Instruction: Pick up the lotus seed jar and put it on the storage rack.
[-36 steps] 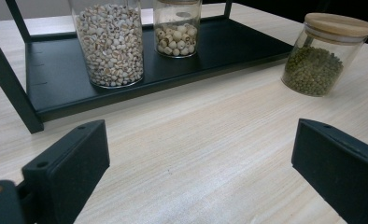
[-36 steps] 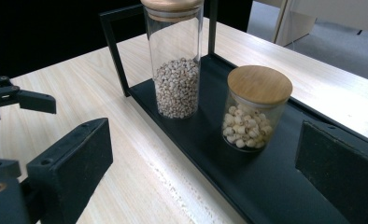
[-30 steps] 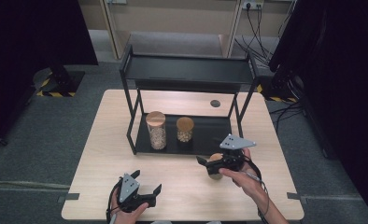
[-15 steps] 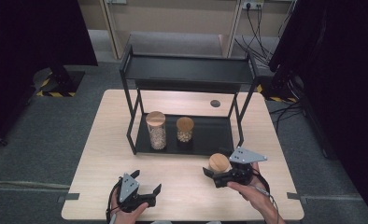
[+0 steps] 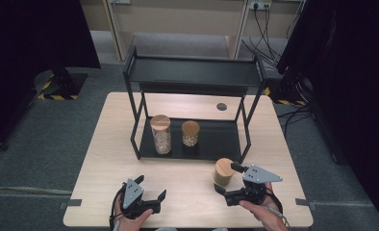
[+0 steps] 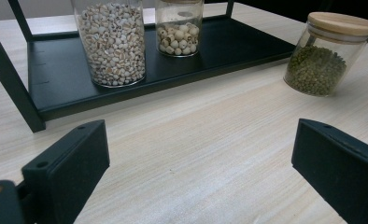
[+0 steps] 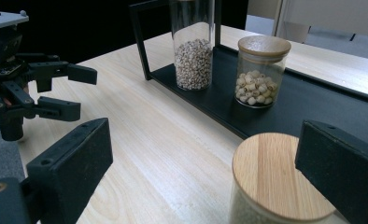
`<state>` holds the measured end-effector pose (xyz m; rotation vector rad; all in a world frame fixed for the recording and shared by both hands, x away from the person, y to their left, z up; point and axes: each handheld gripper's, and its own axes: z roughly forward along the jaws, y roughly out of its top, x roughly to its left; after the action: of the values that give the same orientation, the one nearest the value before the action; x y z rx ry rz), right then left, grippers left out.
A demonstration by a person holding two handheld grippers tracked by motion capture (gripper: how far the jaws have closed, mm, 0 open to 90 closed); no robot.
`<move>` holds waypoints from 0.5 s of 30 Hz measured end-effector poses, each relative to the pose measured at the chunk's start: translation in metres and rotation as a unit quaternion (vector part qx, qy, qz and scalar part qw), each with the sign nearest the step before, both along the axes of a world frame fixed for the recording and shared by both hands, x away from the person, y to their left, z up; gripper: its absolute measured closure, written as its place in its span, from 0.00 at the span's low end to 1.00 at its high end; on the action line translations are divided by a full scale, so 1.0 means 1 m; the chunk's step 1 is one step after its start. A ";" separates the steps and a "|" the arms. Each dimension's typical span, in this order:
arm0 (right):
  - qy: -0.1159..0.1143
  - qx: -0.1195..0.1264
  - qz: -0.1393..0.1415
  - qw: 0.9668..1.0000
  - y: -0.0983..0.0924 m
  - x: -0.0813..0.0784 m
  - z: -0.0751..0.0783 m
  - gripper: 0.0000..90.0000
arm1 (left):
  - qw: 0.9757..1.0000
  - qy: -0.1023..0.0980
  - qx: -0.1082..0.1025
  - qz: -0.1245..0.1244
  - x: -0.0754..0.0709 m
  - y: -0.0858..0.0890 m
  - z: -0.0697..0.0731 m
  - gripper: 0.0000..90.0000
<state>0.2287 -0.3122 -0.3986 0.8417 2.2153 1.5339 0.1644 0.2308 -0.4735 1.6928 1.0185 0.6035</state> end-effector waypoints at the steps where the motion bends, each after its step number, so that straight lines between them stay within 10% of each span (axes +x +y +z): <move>1: -0.001 0.001 -0.001 1.000 0.000 -0.001 -0.001 0.05 | 1.000 0.000 0.000 0.000 0.000 0.000 0.000 0.04; 15: 0.001 0.006 -0.019 1.000 -0.005 -0.019 -0.018 0.05 | 1.000 0.001 -0.001 0.000 0.000 0.000 0.000 0.04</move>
<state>0.2097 -0.3173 -0.4164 0.8839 2.1794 1.5320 0.1644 0.2309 -0.4733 1.6921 1.0201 0.6017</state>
